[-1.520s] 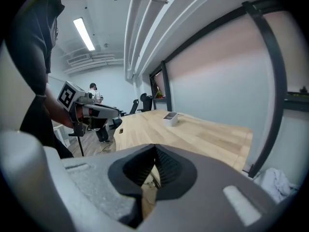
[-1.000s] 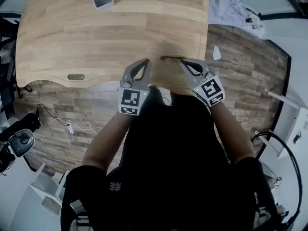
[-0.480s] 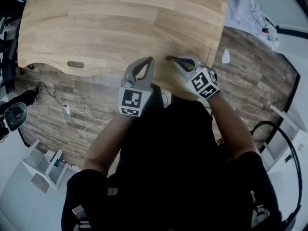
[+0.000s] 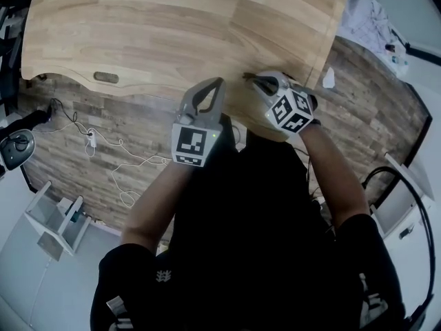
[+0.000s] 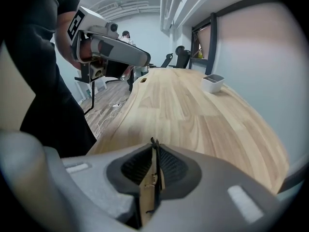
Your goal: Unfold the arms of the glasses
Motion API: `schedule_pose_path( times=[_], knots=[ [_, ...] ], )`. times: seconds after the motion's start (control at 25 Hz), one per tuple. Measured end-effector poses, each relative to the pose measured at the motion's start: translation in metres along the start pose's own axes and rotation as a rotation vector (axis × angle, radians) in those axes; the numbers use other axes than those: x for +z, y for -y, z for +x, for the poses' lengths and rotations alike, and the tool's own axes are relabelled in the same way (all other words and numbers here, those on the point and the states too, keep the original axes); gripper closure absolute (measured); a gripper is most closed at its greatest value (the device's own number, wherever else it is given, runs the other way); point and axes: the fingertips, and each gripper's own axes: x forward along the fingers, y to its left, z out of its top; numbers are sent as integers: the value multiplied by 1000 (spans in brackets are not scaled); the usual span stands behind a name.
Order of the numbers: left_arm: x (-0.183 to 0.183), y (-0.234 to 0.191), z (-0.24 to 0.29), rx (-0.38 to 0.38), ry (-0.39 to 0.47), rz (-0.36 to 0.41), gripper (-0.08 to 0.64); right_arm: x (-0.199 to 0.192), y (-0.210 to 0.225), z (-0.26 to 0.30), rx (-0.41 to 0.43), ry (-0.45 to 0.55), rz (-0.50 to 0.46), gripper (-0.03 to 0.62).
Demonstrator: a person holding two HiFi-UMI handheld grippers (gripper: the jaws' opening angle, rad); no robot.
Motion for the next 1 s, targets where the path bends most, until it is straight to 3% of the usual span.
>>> schedule_pose_path(
  times=[0.4,1.0],
  knots=[
    [-13,-10,-6,10,-23,-12,552,-5,-2,20,20,-77,-14,566],
    [-18,-2,-1,-62,-39,-1,552,18,-6,-8,-46,45,8,577]
  ],
)
